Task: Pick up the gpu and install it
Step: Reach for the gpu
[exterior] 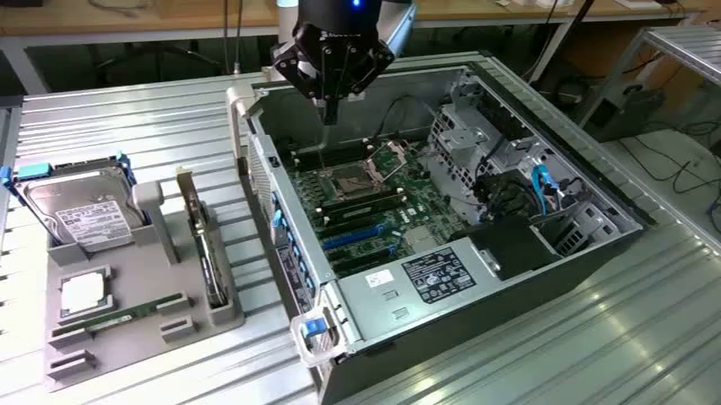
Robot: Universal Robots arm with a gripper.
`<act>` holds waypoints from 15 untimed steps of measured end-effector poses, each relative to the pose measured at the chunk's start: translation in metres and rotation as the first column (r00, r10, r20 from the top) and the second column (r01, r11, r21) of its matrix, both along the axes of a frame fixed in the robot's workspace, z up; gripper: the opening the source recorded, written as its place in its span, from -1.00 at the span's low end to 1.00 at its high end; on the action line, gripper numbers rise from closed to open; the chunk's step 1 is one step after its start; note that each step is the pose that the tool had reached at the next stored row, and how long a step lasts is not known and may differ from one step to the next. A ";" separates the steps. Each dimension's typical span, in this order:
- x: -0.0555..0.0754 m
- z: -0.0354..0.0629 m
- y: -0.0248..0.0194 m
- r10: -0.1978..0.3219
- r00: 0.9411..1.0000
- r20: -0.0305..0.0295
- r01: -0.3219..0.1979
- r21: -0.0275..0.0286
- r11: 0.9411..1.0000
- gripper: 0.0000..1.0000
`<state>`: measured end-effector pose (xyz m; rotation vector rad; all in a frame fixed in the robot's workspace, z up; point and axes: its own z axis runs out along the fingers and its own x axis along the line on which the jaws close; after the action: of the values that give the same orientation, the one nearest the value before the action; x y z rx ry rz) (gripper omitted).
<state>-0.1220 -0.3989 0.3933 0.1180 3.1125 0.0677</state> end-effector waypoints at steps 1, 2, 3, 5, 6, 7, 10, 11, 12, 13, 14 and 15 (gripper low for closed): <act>0.000 0.0000 0.0000 0.000 1.000 0.000 0.000 0.000 1.000 -0.79; 0.000 0.0000 0.0000 0.000 1.000 0.000 0.000 0.000 1.000 -0.79; 0.000 0.0000 0.0000 0.000 1.000 0.000 0.000 0.000 1.000 -0.79; 0.000 0.0000 0.0000 0.000 1.000 0.000 0.000 0.000 1.000 -0.79; 0.000 0.0000 0.0000 0.000 1.000 0.000 0.000 0.000 1.000 -0.79; 0.000 0.0000 0.0000 0.000 1.000 0.000 0.000 0.000 1.000 -0.79; -0.004 0.0000 -0.0031 0.000 1.000 0.001 0.000 0.000 1.000 -0.79; -0.007 0.0000 -0.0048 0.000 1.000 0.002 0.000 0.000 1.000 -0.79; -0.010 0.0001 -0.0068 0.000 1.000 0.002 0.000 0.000 1.000 -0.79; -0.012 0.0000 -0.0085 0.000 1.000 0.002 0.000 0.000 1.000 -0.79; -0.016 0.0000 -0.0112 0.000 1.000 0.002 0.000 0.000 1.000 -0.79; -0.019 0.0000 -0.0131 0.000 1.000 0.002 0.000 0.000 1.000 -0.79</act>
<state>-0.1415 -0.4121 0.3933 0.1178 3.1101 0.0677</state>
